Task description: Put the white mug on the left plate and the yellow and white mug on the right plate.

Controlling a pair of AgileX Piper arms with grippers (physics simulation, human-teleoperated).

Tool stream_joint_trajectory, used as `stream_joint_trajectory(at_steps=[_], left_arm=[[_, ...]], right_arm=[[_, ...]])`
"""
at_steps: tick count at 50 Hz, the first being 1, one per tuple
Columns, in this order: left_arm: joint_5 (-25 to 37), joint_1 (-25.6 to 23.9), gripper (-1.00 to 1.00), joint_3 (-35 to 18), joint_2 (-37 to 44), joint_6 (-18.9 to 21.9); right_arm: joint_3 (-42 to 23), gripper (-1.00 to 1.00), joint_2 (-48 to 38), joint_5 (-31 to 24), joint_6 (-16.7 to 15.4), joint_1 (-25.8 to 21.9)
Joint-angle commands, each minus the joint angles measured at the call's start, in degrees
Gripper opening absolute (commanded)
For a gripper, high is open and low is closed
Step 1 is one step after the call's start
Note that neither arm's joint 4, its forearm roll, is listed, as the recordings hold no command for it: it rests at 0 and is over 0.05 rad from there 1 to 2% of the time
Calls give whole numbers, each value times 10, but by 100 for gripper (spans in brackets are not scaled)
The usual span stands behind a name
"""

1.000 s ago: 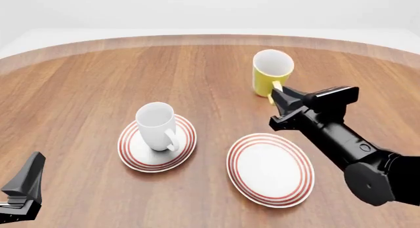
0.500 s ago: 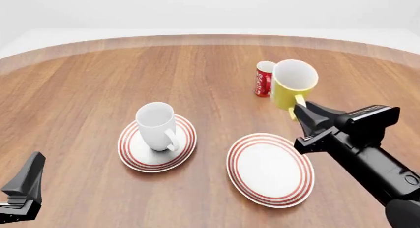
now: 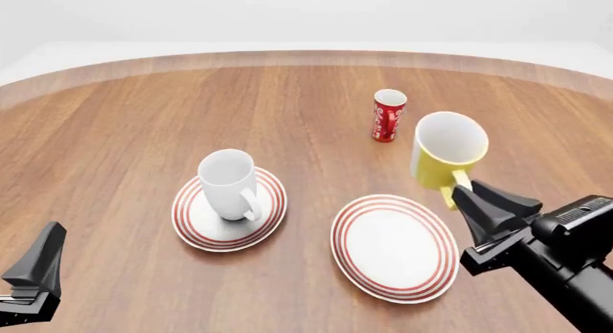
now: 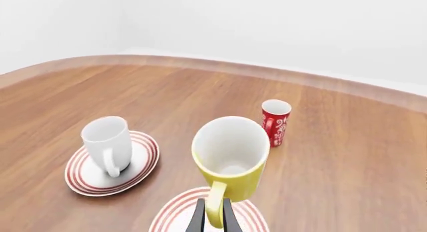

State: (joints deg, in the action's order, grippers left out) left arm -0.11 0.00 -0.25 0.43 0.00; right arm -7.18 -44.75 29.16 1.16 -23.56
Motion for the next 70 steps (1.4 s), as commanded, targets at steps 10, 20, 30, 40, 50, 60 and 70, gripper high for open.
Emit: stream_joint_trajectory(at_steps=[10,20,30,40,50,60,70], left_arm=[[0,0,100,0,0,0],[0,0,100,0,0,0],[0,0,100,0,0,0],[0,0,100,0,0,0],[0,0,100,0,0,0],[0,0,100,0,0,0],[0,0,100,0,0,0]], right_arm=[[47,-100,132,-99,7,-16],[67,-100,137,-98,12,-30],[71,-100,124,-97,16,-39],[72,-100,39,-30,17,-53],[71,-100,-40,27,21,-59],[72,-100,-87,61,24,-56],[72,-100,-121,85,18,-57]])
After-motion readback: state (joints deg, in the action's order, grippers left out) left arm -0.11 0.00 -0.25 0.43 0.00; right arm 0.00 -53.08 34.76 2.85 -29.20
